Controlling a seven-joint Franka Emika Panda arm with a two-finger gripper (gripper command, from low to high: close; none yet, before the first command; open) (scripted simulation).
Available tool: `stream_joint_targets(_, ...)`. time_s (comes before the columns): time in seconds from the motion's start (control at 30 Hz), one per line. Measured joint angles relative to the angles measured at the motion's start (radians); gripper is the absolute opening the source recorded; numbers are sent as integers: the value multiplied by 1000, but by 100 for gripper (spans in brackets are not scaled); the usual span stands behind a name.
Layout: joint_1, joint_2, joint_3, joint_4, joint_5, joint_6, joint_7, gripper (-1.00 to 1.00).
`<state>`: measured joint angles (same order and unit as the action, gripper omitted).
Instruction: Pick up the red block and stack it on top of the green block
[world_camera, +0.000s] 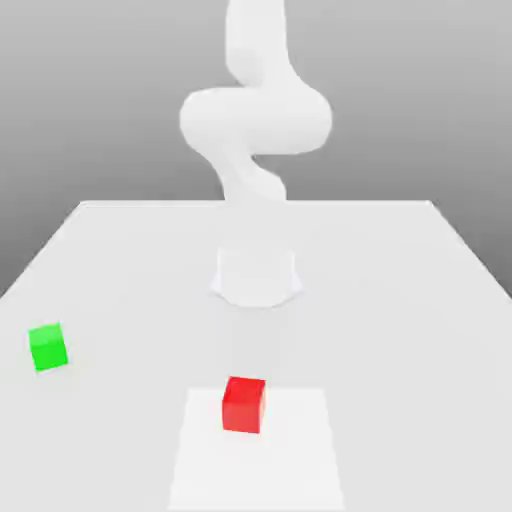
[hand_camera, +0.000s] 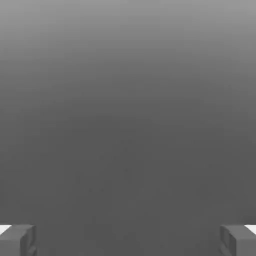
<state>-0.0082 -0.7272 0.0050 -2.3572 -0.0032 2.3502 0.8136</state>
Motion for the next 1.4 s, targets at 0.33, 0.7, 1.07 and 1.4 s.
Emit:
stream_joint_targets(0.33, -34, 352, 13, -260, -11, 236, 62, 0)
stream_joint_targets(0.7, -49, 785, 9, -475, 4, 544, 100, 0)
stream_joint_targets(1.07, -44, 935, 1, -457, -7, 672, 108, -100)
stream_joint_targets(1.4, -115, 684, -34, -481, -1, 445, 154, -100)
